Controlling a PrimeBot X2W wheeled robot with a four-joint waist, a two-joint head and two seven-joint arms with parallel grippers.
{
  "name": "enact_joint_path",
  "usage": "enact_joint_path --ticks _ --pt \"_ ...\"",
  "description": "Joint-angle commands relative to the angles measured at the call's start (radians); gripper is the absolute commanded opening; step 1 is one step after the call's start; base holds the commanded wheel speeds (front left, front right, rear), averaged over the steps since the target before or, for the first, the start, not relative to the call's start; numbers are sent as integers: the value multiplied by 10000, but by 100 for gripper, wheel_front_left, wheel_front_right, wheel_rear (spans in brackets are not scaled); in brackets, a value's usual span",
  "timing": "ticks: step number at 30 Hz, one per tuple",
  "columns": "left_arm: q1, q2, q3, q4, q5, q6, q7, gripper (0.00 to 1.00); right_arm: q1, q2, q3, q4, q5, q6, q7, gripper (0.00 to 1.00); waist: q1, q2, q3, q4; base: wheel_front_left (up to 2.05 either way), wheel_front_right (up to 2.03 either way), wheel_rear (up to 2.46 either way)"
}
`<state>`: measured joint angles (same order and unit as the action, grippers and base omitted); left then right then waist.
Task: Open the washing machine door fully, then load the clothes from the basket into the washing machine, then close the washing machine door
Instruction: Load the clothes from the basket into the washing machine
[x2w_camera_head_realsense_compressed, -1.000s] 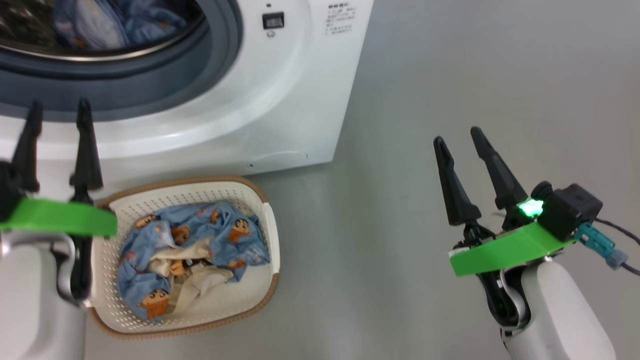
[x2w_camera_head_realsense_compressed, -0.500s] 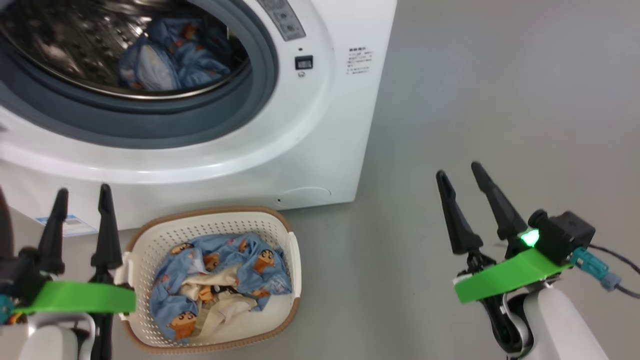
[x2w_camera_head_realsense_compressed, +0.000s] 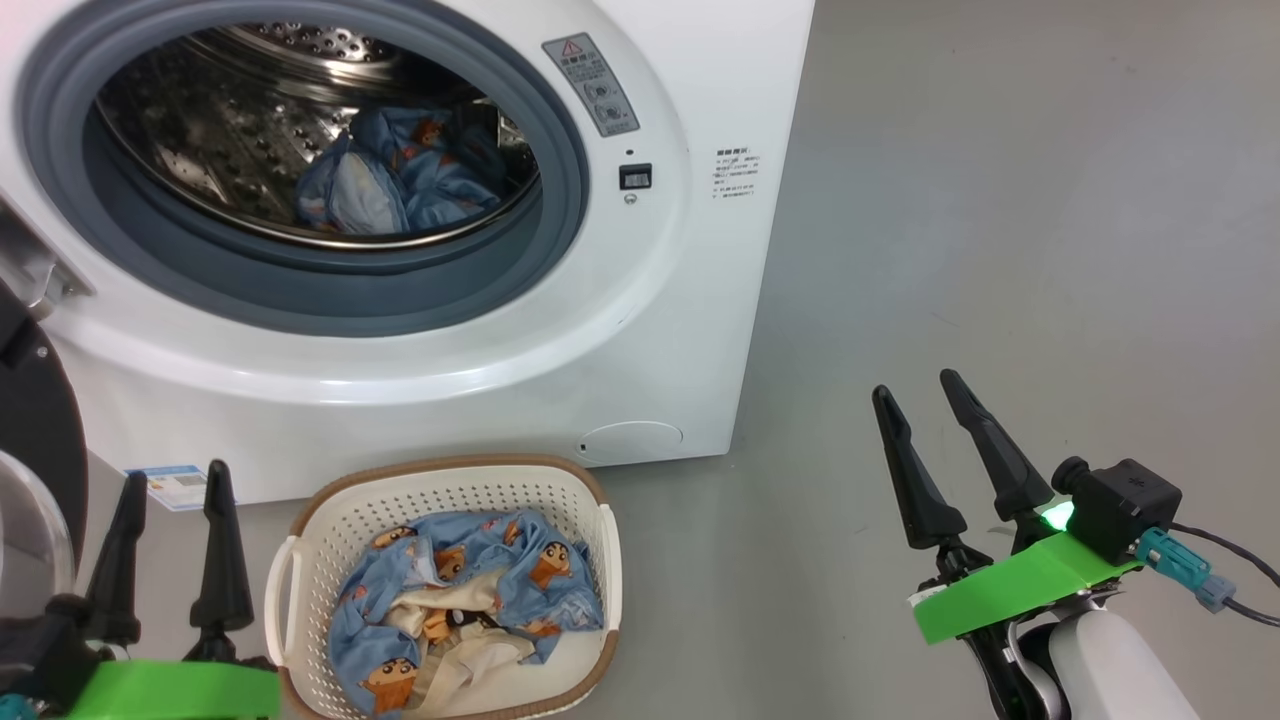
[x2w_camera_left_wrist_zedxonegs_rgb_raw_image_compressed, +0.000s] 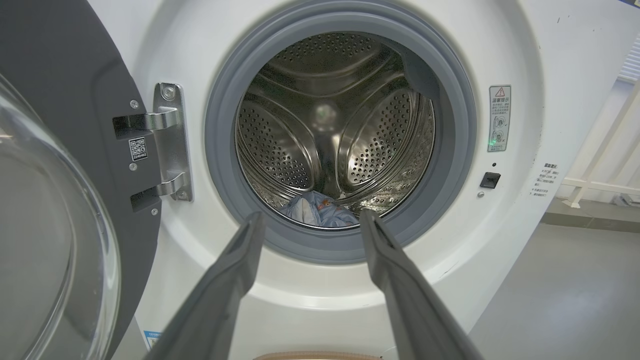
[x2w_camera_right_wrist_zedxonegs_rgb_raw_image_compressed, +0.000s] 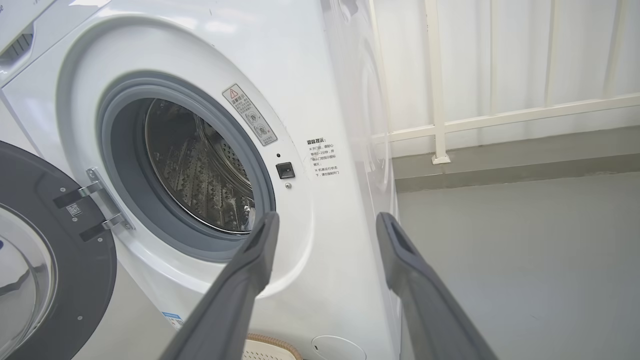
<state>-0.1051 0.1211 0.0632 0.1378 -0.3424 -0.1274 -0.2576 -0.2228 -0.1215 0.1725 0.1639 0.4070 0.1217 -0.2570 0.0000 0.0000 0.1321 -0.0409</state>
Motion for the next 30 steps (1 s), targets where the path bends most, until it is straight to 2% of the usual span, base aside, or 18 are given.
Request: enact_joint_path --ticks 1,8,30 --pt "24 135 421 -362 173 -32 -42 100 28 -24 148 -267 44 90 -48 100 0 0 -91 25 0 0 0" --pt "269 -113 438 -513 260 -32 -42 100 132 -122 49 -313 -19 90 -48 100 0 0 -139 130 0 0 0" --pt "175 -197 233 -459 193 -32 -42 100 50 -165 119 -299 -62 90 -48 100 0 0 36 105 0 0 0"
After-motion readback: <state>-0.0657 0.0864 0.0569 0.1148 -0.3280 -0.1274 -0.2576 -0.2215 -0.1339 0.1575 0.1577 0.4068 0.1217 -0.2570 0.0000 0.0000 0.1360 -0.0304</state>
